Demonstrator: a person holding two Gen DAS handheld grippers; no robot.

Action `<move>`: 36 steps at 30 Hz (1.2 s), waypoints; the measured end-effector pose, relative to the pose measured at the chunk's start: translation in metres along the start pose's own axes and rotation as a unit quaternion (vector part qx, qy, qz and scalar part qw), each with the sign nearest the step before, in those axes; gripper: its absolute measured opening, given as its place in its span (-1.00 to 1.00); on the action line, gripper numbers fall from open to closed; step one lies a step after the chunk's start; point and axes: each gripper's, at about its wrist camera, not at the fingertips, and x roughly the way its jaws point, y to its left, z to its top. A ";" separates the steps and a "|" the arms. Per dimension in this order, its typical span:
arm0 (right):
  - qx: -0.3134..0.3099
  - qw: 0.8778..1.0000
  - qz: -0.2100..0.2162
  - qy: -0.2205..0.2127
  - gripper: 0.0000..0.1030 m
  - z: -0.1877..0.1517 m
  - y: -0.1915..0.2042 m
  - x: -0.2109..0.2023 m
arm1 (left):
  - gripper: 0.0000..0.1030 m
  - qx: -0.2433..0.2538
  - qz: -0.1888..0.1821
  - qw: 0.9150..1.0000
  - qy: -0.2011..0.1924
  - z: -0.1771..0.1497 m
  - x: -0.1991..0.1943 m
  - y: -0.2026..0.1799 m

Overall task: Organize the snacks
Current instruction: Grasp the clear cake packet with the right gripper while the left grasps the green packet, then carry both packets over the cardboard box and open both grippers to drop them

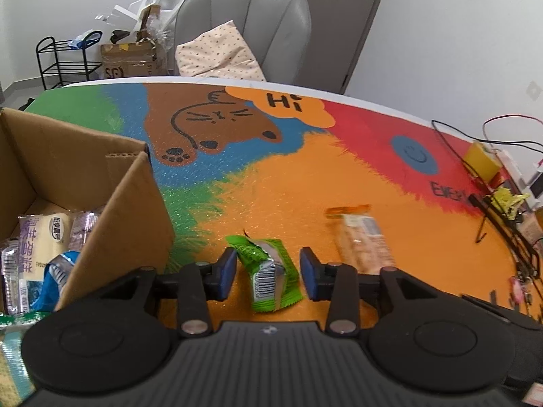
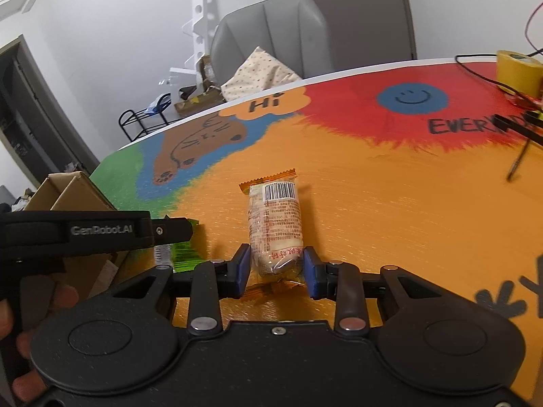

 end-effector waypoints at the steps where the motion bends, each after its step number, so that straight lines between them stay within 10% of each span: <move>1: 0.001 1.000 -0.003 -0.001 -0.40 -0.001 -0.001 -0.002 | -0.20 0.000 0.000 1.000 0.002 0.000 0.003 0.000; 13: -0.020 0.998 -0.056 -0.007 0.04 0.003 0.013 0.007 | -0.34 0.020 0.013 1.000 -0.004 -0.007 0.015 -0.004; 18: -0.025 0.998 -0.056 -0.008 -0.01 0.003 0.020 0.015 | -0.37 0.025 -0.007 1.000 0.000 -0.008 0.011 0.000; 21: -0.018 0.998 -0.057 -0.001 -0.37 0.003 0.020 0.012 | -0.38 0.027 -0.012 1.000 -0.002 -0.010 0.006 0.001; 36: -0.003 0.998 -0.047 -0.041 -0.38 -0.003 0.039 -0.040 | -0.38 0.047 -0.045 0.998 -0.023 -0.017 -0.040 0.007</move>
